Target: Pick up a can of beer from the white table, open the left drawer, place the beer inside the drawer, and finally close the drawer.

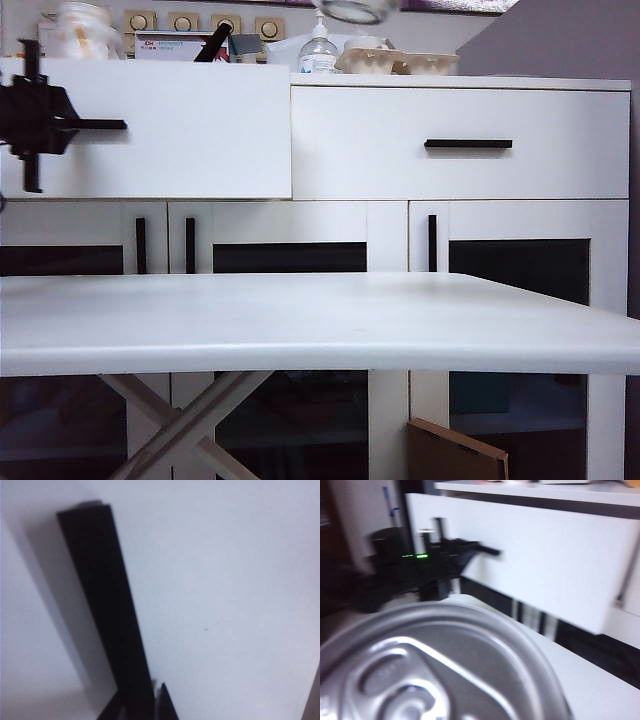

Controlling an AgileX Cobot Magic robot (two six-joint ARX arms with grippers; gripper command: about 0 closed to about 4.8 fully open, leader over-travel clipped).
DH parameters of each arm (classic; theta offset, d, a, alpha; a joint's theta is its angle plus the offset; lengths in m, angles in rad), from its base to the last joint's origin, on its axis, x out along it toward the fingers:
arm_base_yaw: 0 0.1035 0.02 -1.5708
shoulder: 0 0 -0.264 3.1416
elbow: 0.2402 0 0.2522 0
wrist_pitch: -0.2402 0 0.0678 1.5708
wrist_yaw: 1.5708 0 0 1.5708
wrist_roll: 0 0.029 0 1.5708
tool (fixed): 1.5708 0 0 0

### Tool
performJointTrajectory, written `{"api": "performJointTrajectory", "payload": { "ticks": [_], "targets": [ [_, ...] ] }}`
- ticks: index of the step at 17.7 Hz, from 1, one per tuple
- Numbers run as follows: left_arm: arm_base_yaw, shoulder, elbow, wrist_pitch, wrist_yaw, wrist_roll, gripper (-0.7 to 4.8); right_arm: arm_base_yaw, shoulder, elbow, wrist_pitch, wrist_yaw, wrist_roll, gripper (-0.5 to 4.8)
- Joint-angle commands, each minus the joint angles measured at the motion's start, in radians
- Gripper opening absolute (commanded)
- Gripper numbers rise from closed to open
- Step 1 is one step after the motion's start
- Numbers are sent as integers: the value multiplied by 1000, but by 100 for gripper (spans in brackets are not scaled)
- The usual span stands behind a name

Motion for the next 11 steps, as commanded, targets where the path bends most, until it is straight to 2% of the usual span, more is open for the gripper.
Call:
{"api": "performJointTrajectory", "payload": {
  "ticks": [1,4,11],
  "targets": [
    [-2,-41,-97,118,3,42,-6,3,-9,14,56,-6,1,138],
    [-2,-101,-222,202,-3,25,-6,4,-9,14,58,-6,1,138],
    [-2,-277,-468,261,-16,23,-6,4,-9,14,60,-10,1,138]
  ]
}}
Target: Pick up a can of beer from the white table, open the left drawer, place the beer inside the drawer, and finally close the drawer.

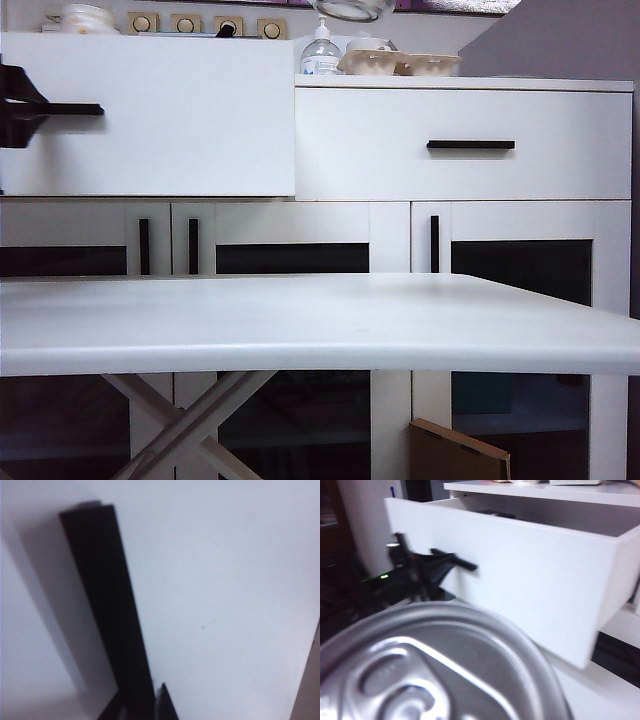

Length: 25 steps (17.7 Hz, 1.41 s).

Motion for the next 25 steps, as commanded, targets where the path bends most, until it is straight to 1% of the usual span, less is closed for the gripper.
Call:
{"api": "performJointTrajectory", "payload": {
  "ticks": [1,4,9,11,14,18,19,20,21,22,23,24,25],
  "targets": [
    [2,-79,-85,4,-8,31,-6,-1,-9,14,58,-2,1,138],
    [2,-143,-158,5,-12,32,-6,-1,-9,14,59,-2,1,138],
    [2,-283,-320,7,-13,31,-6,-1,-9,14,58,-2,0,138],
    [2,-321,-356,6,-25,31,-6,-1,-9,14,59,-2,0,138],
    [2,-371,-390,-10,-34,31,-6,-1,-9,14,58,-2,0,138],
    [2,-390,-391,1,-29,26,-6,-1,-9,14,58,-2,0,139],
    [2,-390,-391,0,-29,16,19,-1,-9,14,58,-2,0,138],
    [2,-390,-391,0,-29,16,104,-1,-9,14,58,-2,0,138],
    [2,-390,-391,1,-27,11,291,-1,-9,14,58,-2,0,138],
    [2,-390,-390,0,-27,-5,399,-1,-9,14,58,-2,0,138],
    [2,-390,-391,9,-18,-19,479,-1,-9,14,58,-2,0,138],
    [2,-391,-391,58,23,-19,479,-1,-9,14,59,-2,0,138],
    [2,-391,-391,92,36,-23,479,-1,-9,14,65,-2,0,138]
  ]
}}
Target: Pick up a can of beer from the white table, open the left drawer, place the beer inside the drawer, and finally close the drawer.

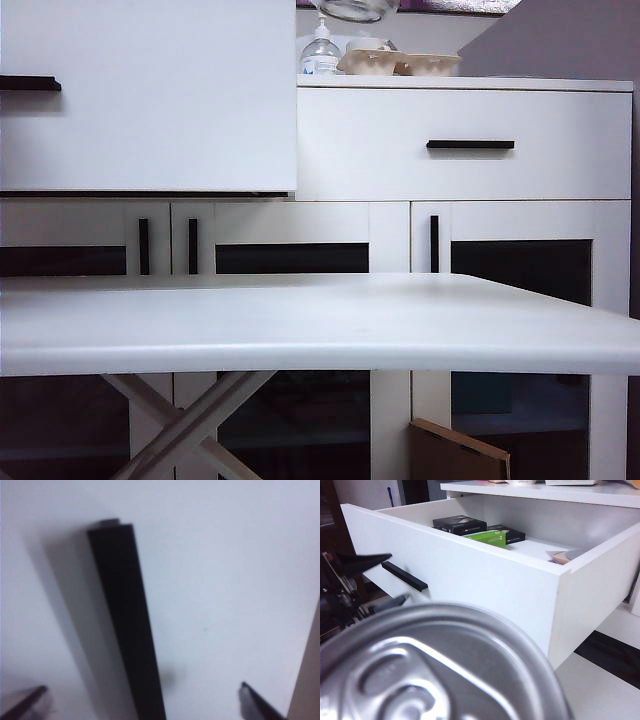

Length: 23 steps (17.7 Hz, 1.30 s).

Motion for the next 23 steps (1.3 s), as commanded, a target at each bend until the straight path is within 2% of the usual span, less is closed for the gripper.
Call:
{"api": "performJointTrajectory", "payload": {
  "ticks": [1,4,6,9,10,12,15,16,18,19,20,21,22,23],
  "targets": [
    [1,-2,3,113,48,-8,479,1,-9,13,84,-2,1,138],
    [1,-27,3,98,69,6,479,1,-9,15,133,-2,1,138],
    [1,-72,3,43,74,13,479,1,-9,28,128,-2,1,138],
    [1,-171,3,-113,74,75,479,1,-8,64,109,2,2,138],
    [1,-234,3,-202,74,127,479,1,-8,85,110,18,2,138],
    [1,-333,3,-322,74,178,479,1,-6,116,109,53,2,138],
    [2,-480,4,-458,74,230,479,0,2,161,109,63,1,139],
    [2,-553,4,-522,75,245,429,0,9,186,105,62,1,143],
    [2,-634,6,-599,94,274,274,0,23,213,104,62,1,164],
    [2,-703,10,-665,114,312,119,1,40,238,102,61,1,182],
    [2,-772,19,-735,130,379,8,1,62,263,101,61,1,193],
    [2,-843,69,-898,149,478,-6,1,95,300,98,58,2,238],
    [2,-866,126,-1038,149,557,-6,1,123,328,94,58,2,256],
    [2,-868,217,-1202,149,674,-6,1,153,361,88,55,2,257]
  ]
}}
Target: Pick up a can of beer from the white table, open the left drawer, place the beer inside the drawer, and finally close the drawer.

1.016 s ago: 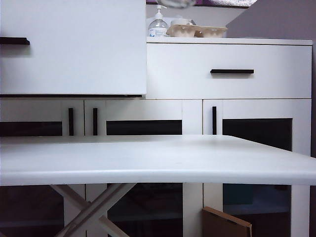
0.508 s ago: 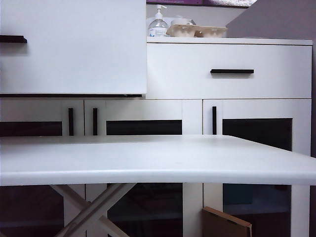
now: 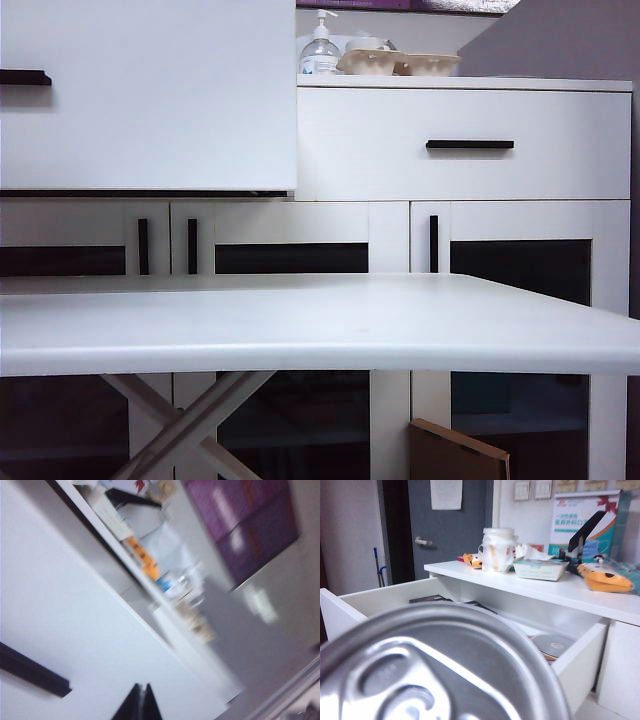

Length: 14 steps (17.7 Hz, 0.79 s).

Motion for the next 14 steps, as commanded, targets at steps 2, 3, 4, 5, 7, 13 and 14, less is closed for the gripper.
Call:
{"api": "performJointTrajectory", "payload": {
  "ticks": [2,3,4,5,7,13,14],
  "targets": [
    [-1,79,425,-579,13,517,-6,2,163,227,6,-16,1,256],
    [-1,143,552,-684,19,643,-6,2,214,293,-10,-28,1,256],
    [-1,163,589,-710,21,683,-6,2,233,319,-21,-29,1,256],
    [-1,204,670,-767,19,769,-6,2,263,356,-34,-29,1,256],
    [-1,272,791,-851,19,849,-6,2,311,406,-34,-37,1,256],
    [-2,562,1207,-1217,80,1068,-6,2,444,529,-32,-63,1,256],
    [-3,590,1243,-1233,80,1084,-6,2,469,554,-34,-63,1,256]
  ]
}}
